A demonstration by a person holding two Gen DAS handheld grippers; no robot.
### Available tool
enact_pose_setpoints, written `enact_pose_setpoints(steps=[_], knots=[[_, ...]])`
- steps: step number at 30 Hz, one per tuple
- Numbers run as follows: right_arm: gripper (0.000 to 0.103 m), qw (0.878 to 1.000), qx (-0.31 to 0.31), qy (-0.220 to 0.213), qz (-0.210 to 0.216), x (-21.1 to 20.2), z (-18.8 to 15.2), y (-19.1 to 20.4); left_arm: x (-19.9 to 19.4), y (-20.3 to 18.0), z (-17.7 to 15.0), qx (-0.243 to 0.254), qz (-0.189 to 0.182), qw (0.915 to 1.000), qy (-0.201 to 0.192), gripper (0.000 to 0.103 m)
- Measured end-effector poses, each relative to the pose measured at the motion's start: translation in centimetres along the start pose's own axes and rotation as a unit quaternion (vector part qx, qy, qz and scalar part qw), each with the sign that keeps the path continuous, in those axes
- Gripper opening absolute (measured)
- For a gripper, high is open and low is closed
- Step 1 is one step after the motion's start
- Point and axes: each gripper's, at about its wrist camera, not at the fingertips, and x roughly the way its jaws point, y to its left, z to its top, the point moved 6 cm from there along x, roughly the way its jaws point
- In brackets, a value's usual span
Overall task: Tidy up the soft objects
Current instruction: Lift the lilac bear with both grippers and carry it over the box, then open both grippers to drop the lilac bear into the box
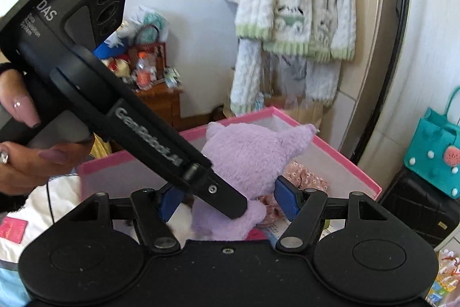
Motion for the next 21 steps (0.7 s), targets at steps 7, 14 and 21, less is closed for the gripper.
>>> enact_pose_setpoints(steps=[7, 14, 21], knots=[[0.054, 0.995, 0.071, 0.061, 0.034, 4.1, -0.9, -2.3, 2.8, 2.5, 1.6, -0.02, 0.04, 0.999, 0.005, 0.038], [0.052, 0.991, 0.089, 0.087, 0.043, 5.6, -2.5, -2.2, 4.2, 2.5, 1.2, 0.0, 0.061, 0.998, 0.017, 0.037], [0.053, 0.994, 0.08, 0.073, 0.035, 3.1, -2.2, -1.8, 1.7, 1.2, 1.2, 0.036, 0.095, 0.9944, -0.031, 0.037]])
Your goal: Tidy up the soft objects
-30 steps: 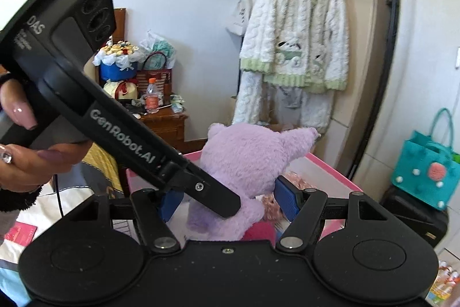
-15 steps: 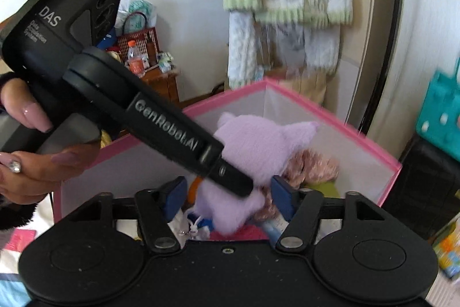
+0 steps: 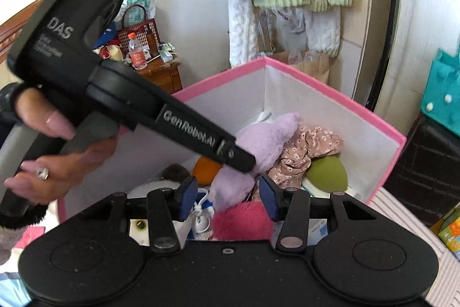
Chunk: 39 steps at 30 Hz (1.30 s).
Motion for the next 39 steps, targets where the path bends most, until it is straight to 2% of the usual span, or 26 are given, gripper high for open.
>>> enact_pose_setpoints(steps=[4, 8, 18, 27, 32, 39], knots=[[0.055, 1.0, -0.009, -0.016, -0.014, -2.3, -0.4, 0.7, -2.7, -0.7, -0.3, 0.017, -0.005, 0.9996, -0.021, 0.039], [0.058, 0.999, -0.01, -0.029, -0.032, -4.7, -1.1, 1.2, -5.3, -1.5, -0.9, 0.039, -0.026, 0.9984, -0.031, 0.043], [0.067, 0.995, 0.01, -0.07, -0.072, -10.9, -3.0, 2.3, -10.8, -4.4, -4.8, 0.089, -0.012, 0.9934, -0.072, 0.054], [0.075, 0.991, 0.029, -0.083, -0.097, -15.8, -5.1, 4.0, -16.2, -8.0, -8.4, 0.143, -0.014, 0.9842, -0.104, 0.07], [0.079, 0.988, 0.04, -0.102, -0.109, -19.3, -6.3, 4.8, -18.1, -9.8, -10.1, 0.17, -0.015, 0.9785, -0.116, 0.076], [0.087, 0.983, 0.04, -0.117, -0.133, -22.7, -8.3, 6.2, -19.3, -11.1, -12.5, 0.18, -0.025, 0.9758, -0.122, 0.083]])
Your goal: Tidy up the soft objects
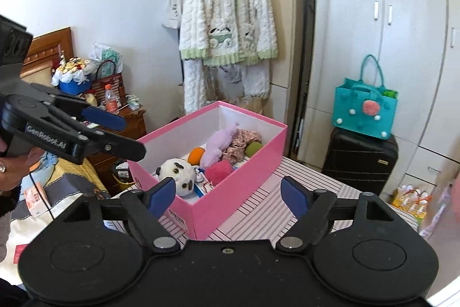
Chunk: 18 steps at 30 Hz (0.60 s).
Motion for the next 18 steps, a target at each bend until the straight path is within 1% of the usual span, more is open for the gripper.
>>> enact_pose_setpoints(steps=[3, 5, 7, 11, 13, 16, 18], knots=[[0.092, 1.0, 0.012, -0.003, -0.01, -1.1, -0.7, -0.3, -0.5, -0.9, -0.8, 0.004, 0.0, 1.0, 0.002, 0.088], [0.097, 1.0, 0.019, -0.003, -0.017, -1.6, -1.3, -0.6, -0.7, -1.3, -1.3, 0.004, 0.002, 1.0, 0.002, 0.097], [0.102, 0.999, 0.028, -0.002, -0.033, -2.0, -1.8, -0.9, -0.9, -1.7, -1.7, 0.003, 0.005, 1.0, -0.002, 0.103], [0.102, 0.995, 0.046, 0.015, -0.085, -2.3, -2.7, -1.3, -1.1, -2.1, -2.4, -0.003, 0.02, 0.9998, -0.007, 0.103], [0.102, 0.993, 0.056, 0.016, -0.102, -2.5, -3.1, -1.4, -1.0, -2.3, -2.6, -0.005, 0.028, 0.9996, -0.009, 0.103], [0.102, 0.993, 0.071, 0.01, -0.099, -3.0, -3.4, -1.5, -0.7, -2.6, -3.0, -0.012, 0.045, 0.9989, 0.003, 0.103], [0.102, 0.992, 0.075, 0.014, -0.103, -3.3, -3.7, -1.5, -0.5, -2.8, -3.3, -0.016, 0.064, 0.9978, 0.011, 0.103]])
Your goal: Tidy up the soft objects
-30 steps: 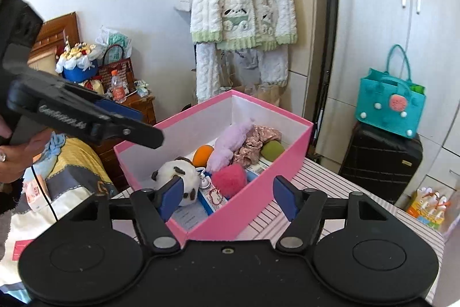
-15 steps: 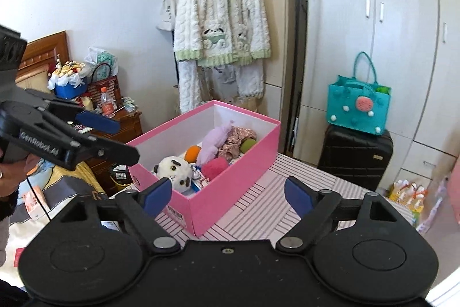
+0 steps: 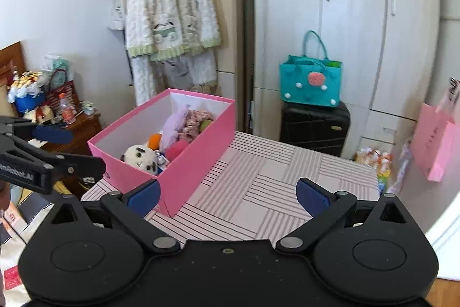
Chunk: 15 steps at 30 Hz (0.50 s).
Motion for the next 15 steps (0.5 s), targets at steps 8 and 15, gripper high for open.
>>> enact_pose_setpoints(steps=[8, 15], knots=[[0.102, 0.998, 0.031, 0.018, -0.047, -0.1, -1.7, -0.9, 0.4, -0.9, -1.1, 0.006, 0.022, 0.9996, 0.014, 0.103], [0.102, 0.997, -0.016, 0.007, -0.077, -0.3, -2.4, -0.1, 0.6, -1.3, -1.2, -0.004, 0.039, 0.9992, 0.002, 0.103]])
